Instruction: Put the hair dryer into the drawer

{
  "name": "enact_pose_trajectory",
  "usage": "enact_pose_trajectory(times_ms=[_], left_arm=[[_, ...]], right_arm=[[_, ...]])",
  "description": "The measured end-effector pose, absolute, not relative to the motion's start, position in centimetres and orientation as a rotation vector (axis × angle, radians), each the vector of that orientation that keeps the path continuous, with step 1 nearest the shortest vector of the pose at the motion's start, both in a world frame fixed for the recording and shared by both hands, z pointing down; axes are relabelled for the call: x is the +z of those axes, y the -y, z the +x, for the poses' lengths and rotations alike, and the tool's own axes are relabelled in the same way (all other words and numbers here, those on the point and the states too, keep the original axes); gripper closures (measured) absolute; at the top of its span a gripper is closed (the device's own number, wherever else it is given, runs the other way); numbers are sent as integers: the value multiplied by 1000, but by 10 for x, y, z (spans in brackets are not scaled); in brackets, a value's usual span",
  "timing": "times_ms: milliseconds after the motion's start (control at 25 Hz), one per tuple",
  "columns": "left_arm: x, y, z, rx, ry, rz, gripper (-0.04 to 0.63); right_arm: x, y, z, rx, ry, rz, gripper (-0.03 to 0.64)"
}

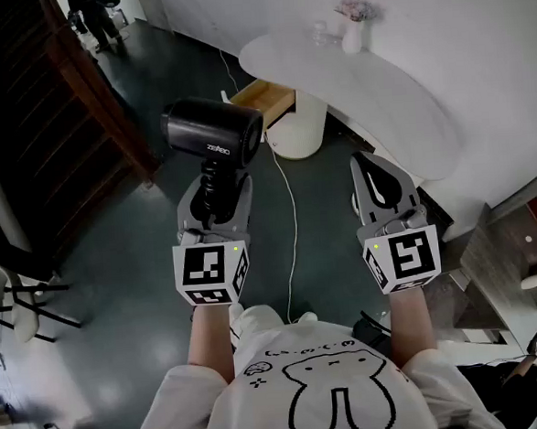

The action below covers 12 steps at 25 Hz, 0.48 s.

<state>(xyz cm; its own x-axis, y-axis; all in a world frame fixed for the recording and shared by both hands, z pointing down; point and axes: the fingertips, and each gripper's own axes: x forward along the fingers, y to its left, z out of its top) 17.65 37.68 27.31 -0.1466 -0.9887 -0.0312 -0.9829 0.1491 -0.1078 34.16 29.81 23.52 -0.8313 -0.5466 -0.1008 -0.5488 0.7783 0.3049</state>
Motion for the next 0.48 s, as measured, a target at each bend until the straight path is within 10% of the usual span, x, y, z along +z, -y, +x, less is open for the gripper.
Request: enact_pose_trajectory(times_ms=[480], left_arm=[[272,-340,152,-142,-2305,-1982,370]], right_arm=[[242,-260,333,452,-2951,-966,618]])
